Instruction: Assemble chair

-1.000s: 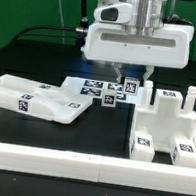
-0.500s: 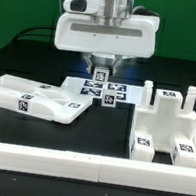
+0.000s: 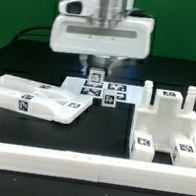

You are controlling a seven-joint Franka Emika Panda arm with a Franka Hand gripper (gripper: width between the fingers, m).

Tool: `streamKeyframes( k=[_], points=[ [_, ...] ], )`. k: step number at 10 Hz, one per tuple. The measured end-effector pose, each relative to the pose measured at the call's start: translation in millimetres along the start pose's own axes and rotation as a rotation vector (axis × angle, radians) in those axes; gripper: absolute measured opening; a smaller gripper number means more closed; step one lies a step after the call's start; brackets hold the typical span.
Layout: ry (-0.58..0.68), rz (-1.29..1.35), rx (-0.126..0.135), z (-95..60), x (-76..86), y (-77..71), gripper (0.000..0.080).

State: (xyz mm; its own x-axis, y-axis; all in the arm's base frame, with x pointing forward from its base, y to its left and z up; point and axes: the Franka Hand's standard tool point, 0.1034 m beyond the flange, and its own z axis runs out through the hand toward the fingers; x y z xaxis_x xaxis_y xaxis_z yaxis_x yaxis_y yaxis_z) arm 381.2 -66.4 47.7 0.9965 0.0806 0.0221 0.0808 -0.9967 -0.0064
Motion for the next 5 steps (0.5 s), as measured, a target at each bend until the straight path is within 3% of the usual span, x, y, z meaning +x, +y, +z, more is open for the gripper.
streamKeyframes(
  k=[2,5],
  points=[
    [-0.028,0.018,-0.013,18.5,-15.5,16.6,0.0282],
    [-0.044,0.012,-0.016,31.5,-19.3,2.8,0.0282]
  ],
)
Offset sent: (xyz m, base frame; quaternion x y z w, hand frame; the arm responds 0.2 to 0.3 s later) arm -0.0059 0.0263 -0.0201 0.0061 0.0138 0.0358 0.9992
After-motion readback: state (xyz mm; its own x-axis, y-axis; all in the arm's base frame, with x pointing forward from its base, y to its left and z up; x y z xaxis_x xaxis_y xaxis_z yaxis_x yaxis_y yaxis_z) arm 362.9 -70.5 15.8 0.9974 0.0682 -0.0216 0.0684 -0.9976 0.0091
